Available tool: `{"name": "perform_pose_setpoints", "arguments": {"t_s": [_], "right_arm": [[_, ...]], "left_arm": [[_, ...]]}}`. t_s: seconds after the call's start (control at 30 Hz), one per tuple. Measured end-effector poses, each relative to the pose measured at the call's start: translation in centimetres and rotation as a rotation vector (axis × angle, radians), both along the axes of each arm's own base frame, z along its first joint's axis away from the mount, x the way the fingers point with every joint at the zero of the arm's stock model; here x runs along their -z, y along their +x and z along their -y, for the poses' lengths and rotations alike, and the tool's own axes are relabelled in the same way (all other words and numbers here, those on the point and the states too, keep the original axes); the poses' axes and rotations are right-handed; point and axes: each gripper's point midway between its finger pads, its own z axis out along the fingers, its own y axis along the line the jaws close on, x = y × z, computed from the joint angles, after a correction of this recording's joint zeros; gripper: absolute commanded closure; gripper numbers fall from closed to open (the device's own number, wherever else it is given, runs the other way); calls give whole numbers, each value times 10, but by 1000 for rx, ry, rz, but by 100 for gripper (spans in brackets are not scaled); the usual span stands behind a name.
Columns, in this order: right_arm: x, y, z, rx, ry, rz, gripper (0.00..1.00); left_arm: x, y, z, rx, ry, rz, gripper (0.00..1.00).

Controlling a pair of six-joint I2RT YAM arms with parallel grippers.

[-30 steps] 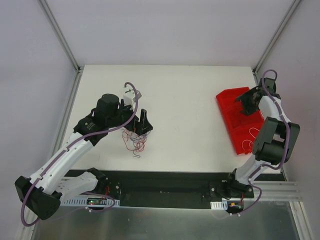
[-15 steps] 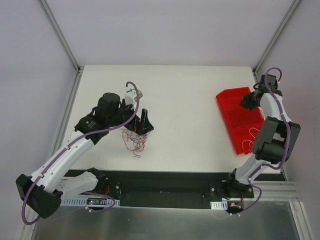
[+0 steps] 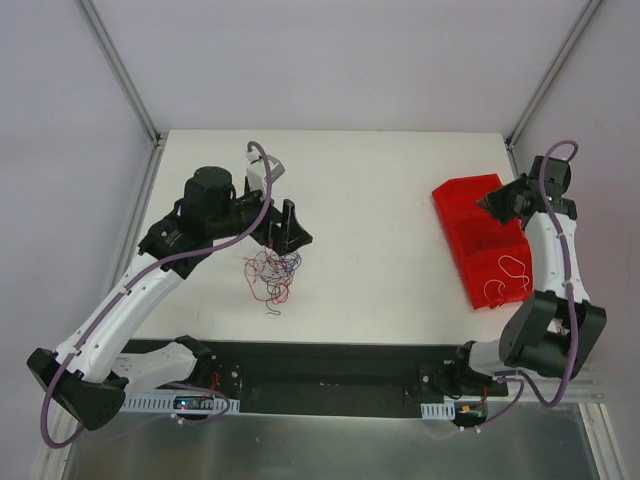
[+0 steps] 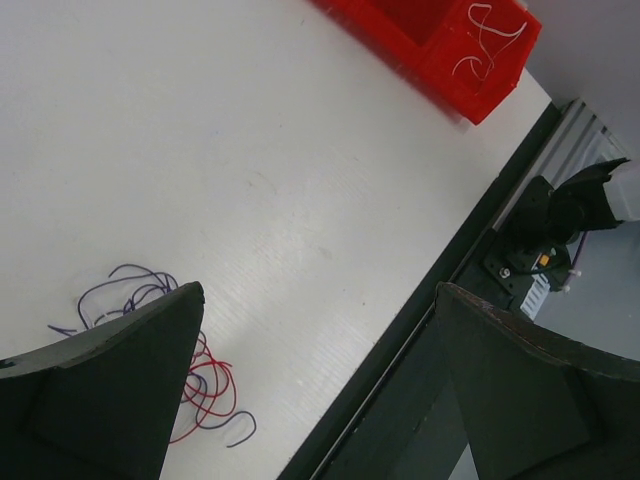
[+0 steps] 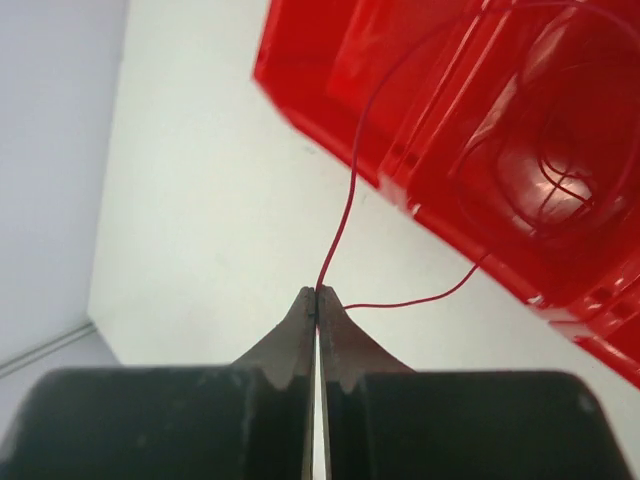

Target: Untangle the cables

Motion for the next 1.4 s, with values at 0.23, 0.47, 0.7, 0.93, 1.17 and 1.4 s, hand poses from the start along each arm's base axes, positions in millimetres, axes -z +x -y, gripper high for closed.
{"name": "perform_pose_setpoints", "arguments": {"t_s": [0.23, 0.47, 0.7, 0.93, 1.17, 1.4], "right_arm": [[-20, -17, -39, -28, 176, 107, 100], [-16, -17, -35, 6, 190, 108, 100], [19, -33, 15, 158, 184, 50, 100], [54, -45, 67, 275, 174, -22, 100], [74, -41, 98, 221, 6, -117, 100], [78, -16, 90, 1, -339, -205, 100]], "left_arm": [[37, -3, -3, 3, 56, -64, 1], [41, -5, -5, 3, 62, -69, 1], [43, -5, -7, -7, 66, -65, 1], [44, -4, -7, -10, 69, -67, 1], [47, -3, -6, -10, 75, -76, 1], [49, -3, -6, -10, 78, -80, 1]]}}
